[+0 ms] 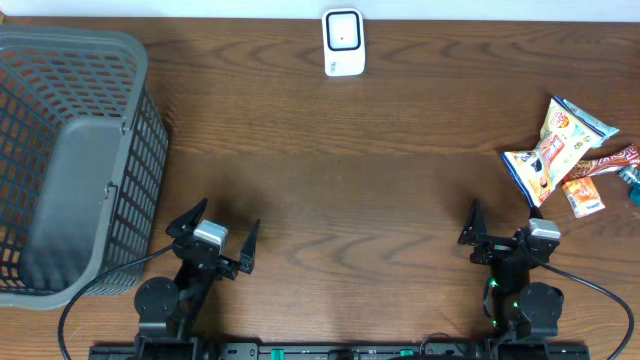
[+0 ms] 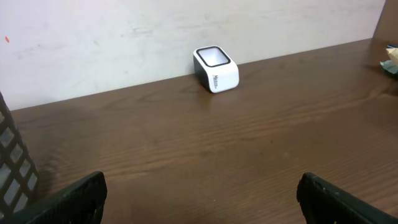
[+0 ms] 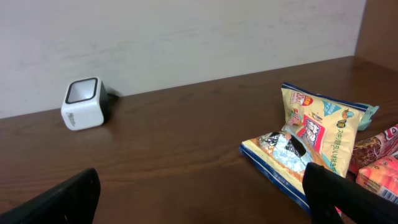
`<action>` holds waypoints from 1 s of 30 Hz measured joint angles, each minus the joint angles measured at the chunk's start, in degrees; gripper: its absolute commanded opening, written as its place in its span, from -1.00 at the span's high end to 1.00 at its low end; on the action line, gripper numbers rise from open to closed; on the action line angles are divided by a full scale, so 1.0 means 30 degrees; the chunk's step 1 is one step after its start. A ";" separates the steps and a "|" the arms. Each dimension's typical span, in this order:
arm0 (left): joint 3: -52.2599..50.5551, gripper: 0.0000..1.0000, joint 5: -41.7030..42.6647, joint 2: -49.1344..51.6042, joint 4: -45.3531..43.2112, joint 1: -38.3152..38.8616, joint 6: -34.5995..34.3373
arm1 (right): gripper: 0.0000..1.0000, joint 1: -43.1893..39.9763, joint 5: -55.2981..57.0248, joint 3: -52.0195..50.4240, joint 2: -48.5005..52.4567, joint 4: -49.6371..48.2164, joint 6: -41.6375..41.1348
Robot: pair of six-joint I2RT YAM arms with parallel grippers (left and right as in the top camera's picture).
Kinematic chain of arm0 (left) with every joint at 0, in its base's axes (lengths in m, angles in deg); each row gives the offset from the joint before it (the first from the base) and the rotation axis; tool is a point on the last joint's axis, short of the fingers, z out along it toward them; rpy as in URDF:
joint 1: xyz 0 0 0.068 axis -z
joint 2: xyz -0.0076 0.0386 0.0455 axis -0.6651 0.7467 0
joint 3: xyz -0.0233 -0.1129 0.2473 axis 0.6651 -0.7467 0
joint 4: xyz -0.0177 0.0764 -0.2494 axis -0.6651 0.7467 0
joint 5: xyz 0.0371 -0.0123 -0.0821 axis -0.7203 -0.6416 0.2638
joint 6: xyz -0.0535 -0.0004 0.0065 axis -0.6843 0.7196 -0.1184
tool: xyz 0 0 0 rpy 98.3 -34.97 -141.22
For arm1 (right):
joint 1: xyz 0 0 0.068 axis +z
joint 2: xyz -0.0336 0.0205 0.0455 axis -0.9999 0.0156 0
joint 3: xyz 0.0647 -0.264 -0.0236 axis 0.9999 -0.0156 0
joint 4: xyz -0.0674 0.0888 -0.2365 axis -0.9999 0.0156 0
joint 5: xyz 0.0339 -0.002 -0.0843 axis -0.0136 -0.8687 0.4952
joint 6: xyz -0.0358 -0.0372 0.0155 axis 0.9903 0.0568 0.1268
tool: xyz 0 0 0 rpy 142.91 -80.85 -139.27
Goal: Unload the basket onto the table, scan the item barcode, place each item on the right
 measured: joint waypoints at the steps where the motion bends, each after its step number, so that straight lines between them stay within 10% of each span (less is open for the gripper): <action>1: 0.0000 -0.96 0.0000 0.0000 0.0000 0.0000 0.0000 | -0.98 0.0000 0.0007 0.0000 0.0000 0.0000 0.0000; 30: 0.0000 -0.96 -0.0692 -0.0299 -0.0007 0.0000 0.0007 | -0.99 0.0000 0.0007 0.0000 0.0029 0.0000 0.0000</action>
